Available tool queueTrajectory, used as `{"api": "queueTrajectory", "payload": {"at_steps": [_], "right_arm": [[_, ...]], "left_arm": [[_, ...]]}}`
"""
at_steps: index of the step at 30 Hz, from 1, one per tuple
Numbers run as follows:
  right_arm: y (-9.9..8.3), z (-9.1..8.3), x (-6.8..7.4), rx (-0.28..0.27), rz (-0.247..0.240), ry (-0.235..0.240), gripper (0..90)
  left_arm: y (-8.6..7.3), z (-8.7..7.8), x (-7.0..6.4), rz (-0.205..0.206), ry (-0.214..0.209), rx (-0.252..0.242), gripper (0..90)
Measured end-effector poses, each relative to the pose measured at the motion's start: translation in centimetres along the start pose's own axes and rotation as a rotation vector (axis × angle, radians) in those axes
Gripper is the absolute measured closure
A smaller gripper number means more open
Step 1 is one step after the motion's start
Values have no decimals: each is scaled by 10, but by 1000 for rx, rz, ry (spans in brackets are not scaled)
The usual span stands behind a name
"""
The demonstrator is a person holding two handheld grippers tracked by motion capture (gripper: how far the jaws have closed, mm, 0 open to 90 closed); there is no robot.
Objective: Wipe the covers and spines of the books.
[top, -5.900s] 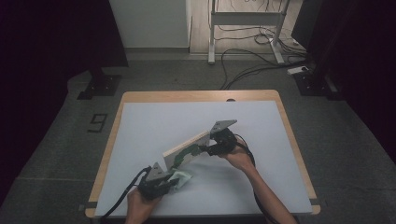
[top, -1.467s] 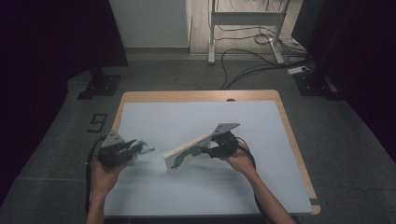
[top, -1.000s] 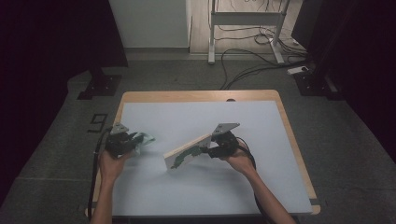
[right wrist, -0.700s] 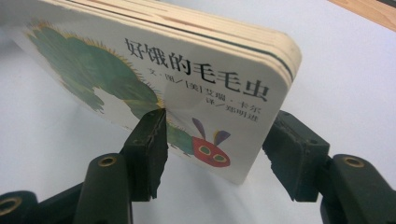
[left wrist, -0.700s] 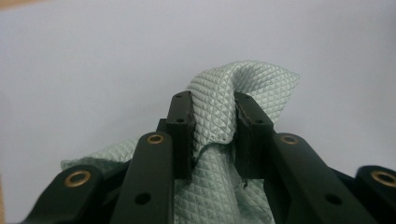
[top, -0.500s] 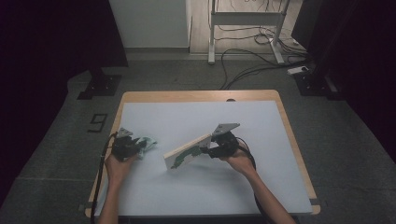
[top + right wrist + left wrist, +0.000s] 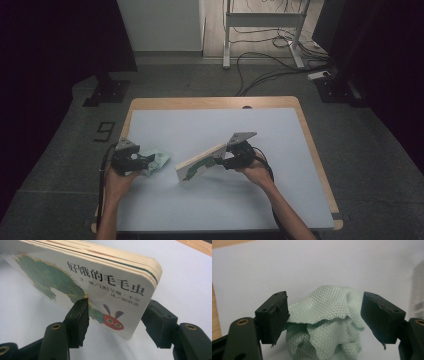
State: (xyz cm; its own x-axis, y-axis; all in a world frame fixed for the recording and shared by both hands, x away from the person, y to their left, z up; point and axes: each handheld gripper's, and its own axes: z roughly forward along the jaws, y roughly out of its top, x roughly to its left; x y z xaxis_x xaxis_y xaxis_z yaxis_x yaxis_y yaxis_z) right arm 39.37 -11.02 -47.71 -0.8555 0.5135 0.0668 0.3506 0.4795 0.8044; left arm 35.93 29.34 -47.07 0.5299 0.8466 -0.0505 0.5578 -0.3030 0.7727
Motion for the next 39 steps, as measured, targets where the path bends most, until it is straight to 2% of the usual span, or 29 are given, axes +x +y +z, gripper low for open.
{"api": "queueTrajectory", "payload": {"at_steps": [4, 9, 15, 17, 20, 24, 27, 30, 31, 33, 35, 39], "right_arm": [[0, 0, 0, 1, -1, 0, 379], [1, 0, 0, 3, -2, 1, 378], [1, 0, -1, 7, -2, 5, 378], [1, 0, -1, 6, -2, 5, 378], [2, -1, -1, 6, -3, 9, 379], [3, -1, -1, 4, -4, 8, 379], [3, -2, -1, 3, -3, 9, 381], [3, -2, -2, 1, -4, 9, 393], [3, -2, -2, -1, -5, 8, 399], [3, -3, -2, -3, -6, 5, 413], [3, -4, -2, -11, -8, -8, 441], [6, -5, -2, -24, 2, -43, 462]], "left_arm": [[1, -13, -12, 26, -63, -11, 205], [3, -23, -34, 69, -159, -20, 216], [7, -26, -59, 113, -262, -37, 257], [8, -26, -67, 131, -308, -34, 300], [8, -23, -77, 151, -345, -36, 335], [9, -16, -88, 174, -346, -30, 400], [11, -10, -96, 207, -321, -21, 463], [14, -7, -102, 236, -308, -24, 589], [15, -6, -103, 238, -317, -32, 637], [19, -4, -104, 245, -322, -38, 703], [21, -3, -102, 265, -311, -39, 722], [30, 1, -94, 282, -334, -55, 735]]}}
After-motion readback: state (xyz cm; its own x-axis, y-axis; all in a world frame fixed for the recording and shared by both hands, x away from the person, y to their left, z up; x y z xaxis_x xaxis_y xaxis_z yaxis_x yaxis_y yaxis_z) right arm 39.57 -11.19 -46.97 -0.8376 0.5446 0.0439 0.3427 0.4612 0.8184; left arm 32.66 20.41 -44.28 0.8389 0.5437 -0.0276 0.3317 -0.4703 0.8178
